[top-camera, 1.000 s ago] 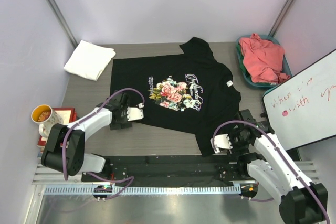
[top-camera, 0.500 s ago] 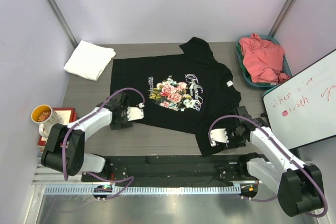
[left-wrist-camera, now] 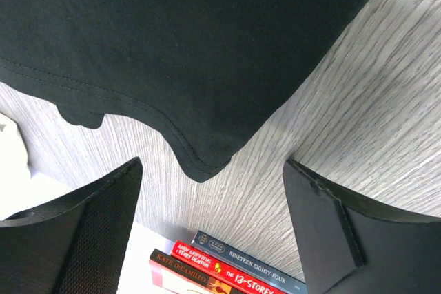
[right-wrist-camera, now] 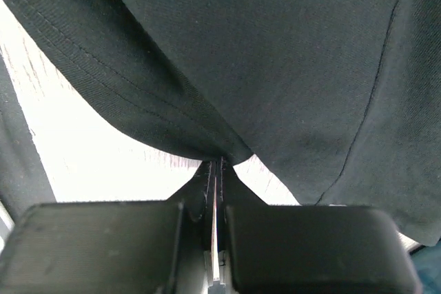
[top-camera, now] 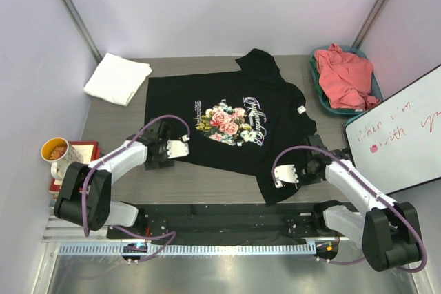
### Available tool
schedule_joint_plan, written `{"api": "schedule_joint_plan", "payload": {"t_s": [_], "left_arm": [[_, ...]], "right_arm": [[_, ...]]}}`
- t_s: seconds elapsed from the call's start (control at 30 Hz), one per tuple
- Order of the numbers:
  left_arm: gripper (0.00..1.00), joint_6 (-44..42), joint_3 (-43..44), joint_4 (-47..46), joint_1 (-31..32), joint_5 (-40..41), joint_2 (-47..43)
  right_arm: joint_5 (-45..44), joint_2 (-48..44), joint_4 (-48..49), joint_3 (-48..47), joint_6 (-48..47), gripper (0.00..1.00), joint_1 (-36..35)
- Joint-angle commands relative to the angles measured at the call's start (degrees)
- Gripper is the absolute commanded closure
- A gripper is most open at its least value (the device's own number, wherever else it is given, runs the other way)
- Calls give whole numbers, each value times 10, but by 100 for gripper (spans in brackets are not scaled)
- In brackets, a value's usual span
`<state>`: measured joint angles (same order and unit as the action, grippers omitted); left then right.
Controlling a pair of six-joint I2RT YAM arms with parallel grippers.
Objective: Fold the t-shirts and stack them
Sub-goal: Grap the side of the flattened tshirt closest away from the robot with both arms
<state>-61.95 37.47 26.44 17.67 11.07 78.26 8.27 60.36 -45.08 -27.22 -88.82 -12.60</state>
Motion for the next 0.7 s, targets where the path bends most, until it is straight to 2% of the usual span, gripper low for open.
{"api": "schedule_joint_plan", "payload": {"t_s": [0.0, 0.07, 0.23, 0.43, 0.67], "left_arm": [[19, 4, 22, -2, 2, -8, -3], [25, 4, 25, 5, 2, -8, -6], [24, -2, 28, 28, 2, -21, -21], [25, -13, 9, 31, 2, -36, -18], [36, -7, -7, -13, 3, -27, 23]], "right_arm": [[29, 4, 7, 5, -15, 99, 1], [31, -9, -22, -15, -18, 99, 1], [38, -56, -71, -62, -28, 99, 1], [30, -64, -74, -79, -29, 99, 2], [36, -68, -73, -105, -23, 99, 1]]}}
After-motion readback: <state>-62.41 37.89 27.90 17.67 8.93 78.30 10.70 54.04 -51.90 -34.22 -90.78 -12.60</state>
